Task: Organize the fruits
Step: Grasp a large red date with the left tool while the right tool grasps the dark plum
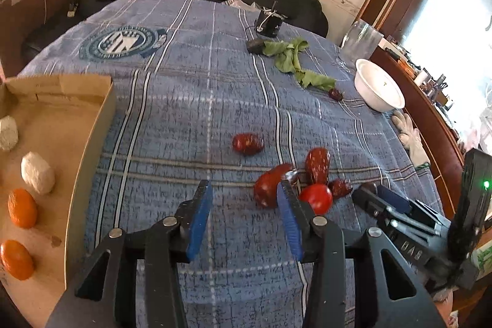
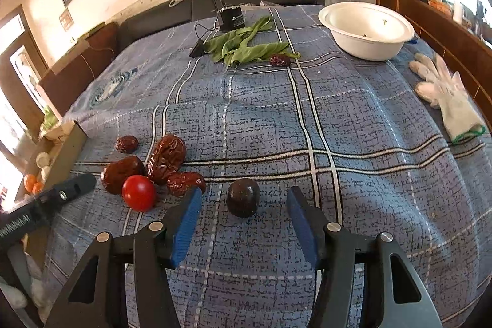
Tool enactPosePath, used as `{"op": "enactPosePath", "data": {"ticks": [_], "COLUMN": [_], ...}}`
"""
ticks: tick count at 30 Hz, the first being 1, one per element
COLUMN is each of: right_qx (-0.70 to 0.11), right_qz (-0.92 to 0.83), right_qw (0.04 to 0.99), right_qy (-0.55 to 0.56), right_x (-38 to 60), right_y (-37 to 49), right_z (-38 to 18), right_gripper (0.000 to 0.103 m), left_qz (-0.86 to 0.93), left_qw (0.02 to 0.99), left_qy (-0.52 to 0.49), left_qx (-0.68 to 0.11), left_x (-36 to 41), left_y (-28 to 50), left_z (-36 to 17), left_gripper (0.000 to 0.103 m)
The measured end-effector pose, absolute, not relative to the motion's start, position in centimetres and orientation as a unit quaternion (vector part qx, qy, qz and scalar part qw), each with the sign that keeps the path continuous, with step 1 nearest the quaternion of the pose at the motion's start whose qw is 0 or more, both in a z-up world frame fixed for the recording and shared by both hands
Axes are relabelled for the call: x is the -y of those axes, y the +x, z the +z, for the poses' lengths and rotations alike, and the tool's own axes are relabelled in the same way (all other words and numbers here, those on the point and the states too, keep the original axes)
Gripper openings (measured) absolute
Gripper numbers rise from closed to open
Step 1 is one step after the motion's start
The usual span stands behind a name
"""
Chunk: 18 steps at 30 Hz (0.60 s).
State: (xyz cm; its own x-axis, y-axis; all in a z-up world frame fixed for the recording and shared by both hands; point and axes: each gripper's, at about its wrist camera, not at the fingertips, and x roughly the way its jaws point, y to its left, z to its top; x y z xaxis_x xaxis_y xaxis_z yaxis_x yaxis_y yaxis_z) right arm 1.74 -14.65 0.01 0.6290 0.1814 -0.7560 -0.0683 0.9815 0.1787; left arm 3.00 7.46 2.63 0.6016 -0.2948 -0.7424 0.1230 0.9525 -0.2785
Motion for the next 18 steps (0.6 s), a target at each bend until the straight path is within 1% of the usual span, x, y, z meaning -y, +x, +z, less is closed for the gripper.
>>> {"op": "enactPosePath", "data": {"ticks": [1, 2, 3, 5, 7, 9, 17, 18], "right_qx": [-0.425, -0.425, -0.425, -0.425, -0.425, -0.425, -0.423, -0.423], "right_qz": [0.071, 0.073, 0.074, 0.076, 0.082, 0.085, 0.09, 0.091], "right_qw": [0.9, 0.9, 0.9, 0.9, 0.899, 0.899, 0.898, 0.899], "right_qy": [0.063, 0.06, 0.059, 0.062, 0.064, 0.065, 0.075, 0.074], "right_x": [14.5, 14.5, 14.5, 14.6, 14.7, 14.6, 14.7, 14.7], "right_y": [1.7, 1.6, 1.6, 1.5, 1.3, 1.2, 1.0, 1.0], "right_z": [0.0, 0.0, 0.0, 0.0, 0.0, 0.1, 0.0, 0.1], "right_gripper": [0.057, 0.049, 0.045, 0.033, 0.032, 0.032, 0.032, 0.032], "left_qz": [-0.119, -0.121, -0.126, -0.14, -0.147, -0.16, -0.179, -0.181], "left_qw": [0.891, 0.892, 0.892, 0.889, 0.886, 0.883, 0.883, 0.883], "left_qy": [-0.09, -0.077, -0.067, -0.061, -0.055, -0.045, -0.032, -0.029], "left_qx": [-0.428, -0.428, -0.43, -0.431, -0.436, -0.439, -0.433, -0.433], "left_x": [-7.1, -6.5, -6.0, -5.3, -4.9, -4.3, -3.0, -2.8], "left_y": [3.2, 3.4, 3.7, 4.2, 4.7, 4.7, 4.4, 4.3], "left_z": [2.6, 2.5, 2.3, 1.9, 1.3, 1.0, 0.6, 0.6], "left_gripper": [0.046, 0.047, 0.047, 0.047, 0.047, 0.034, 0.034, 0.032]}}
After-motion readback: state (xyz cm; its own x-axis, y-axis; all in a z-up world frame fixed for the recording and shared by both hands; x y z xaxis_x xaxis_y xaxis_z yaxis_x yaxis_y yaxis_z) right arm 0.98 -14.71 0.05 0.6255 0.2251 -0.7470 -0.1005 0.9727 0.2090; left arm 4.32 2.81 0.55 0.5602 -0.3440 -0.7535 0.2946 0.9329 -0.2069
